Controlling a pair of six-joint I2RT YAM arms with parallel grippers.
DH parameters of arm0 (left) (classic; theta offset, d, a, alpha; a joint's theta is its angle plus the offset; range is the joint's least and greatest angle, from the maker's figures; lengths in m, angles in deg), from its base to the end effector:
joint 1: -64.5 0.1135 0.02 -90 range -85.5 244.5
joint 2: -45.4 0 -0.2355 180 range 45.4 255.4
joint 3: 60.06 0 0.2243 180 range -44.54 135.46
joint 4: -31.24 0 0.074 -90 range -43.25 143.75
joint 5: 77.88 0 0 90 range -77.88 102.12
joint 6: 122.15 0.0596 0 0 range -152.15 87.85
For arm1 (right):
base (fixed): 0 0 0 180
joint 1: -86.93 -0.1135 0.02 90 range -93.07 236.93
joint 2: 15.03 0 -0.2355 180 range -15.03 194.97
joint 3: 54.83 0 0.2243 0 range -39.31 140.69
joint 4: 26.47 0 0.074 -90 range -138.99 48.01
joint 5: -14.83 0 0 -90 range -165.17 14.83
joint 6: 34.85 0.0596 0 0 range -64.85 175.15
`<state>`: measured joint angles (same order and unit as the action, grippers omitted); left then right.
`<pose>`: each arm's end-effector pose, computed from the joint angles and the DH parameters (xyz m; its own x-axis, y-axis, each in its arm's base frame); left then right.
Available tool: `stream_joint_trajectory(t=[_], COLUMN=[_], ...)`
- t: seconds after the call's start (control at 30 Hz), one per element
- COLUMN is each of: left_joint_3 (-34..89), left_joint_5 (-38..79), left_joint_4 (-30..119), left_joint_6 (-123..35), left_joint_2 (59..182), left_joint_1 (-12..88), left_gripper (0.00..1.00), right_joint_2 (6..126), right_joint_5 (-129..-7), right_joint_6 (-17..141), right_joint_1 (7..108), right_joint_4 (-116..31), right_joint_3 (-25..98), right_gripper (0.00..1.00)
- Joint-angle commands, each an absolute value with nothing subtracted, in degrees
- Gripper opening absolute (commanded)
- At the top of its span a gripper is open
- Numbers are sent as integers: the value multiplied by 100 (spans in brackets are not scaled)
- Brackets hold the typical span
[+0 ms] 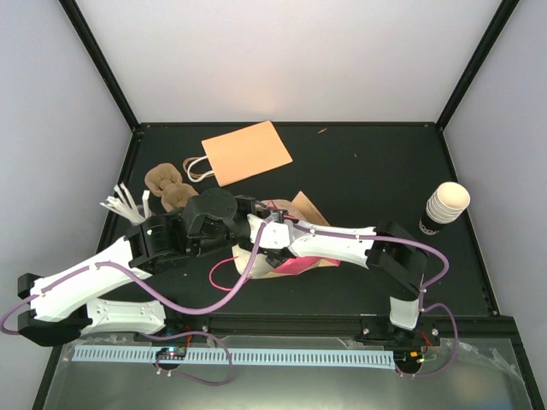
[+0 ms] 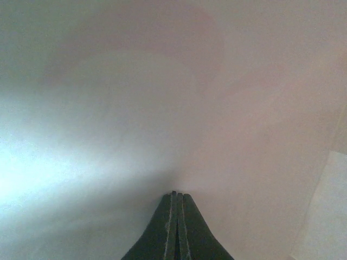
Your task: Pack the takeout coffee
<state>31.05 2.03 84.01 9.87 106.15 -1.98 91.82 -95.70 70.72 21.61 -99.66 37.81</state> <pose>0.0978 -0.1986 0.3818 0.4480 0.6221 -0.6421 0.7245 0.1682 0.6685 0.1491 0.2744 0.1541 -0.6284 -0.7656 -0.1377 -0.7014 0.6343 -0.3253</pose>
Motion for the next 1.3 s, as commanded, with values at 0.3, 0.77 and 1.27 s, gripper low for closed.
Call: stream_joint_trajectory(t=[0.3,0.77,1.27], left_joint_3=[3051,3361,3706], left_joint_5=[-1,55,1], left_joint_4=[7958,8039,8692], left_joint_6=[983,1065,841], left_joint_2=[10258,10803,10627], left_joint_1=[-217,-221,-217], left_gripper=[2,1,2], right_joint_2=[9090,9536,9899], right_joint_5=[-10510,-13168,-13379], right_joint_6=[7273,7815,8916], right_joint_1=[2188,1440,2285], right_joint_4=[-10048,-11429,-12469], right_joint_3=[4128,4870,4868], right_gripper=[1,2,2])
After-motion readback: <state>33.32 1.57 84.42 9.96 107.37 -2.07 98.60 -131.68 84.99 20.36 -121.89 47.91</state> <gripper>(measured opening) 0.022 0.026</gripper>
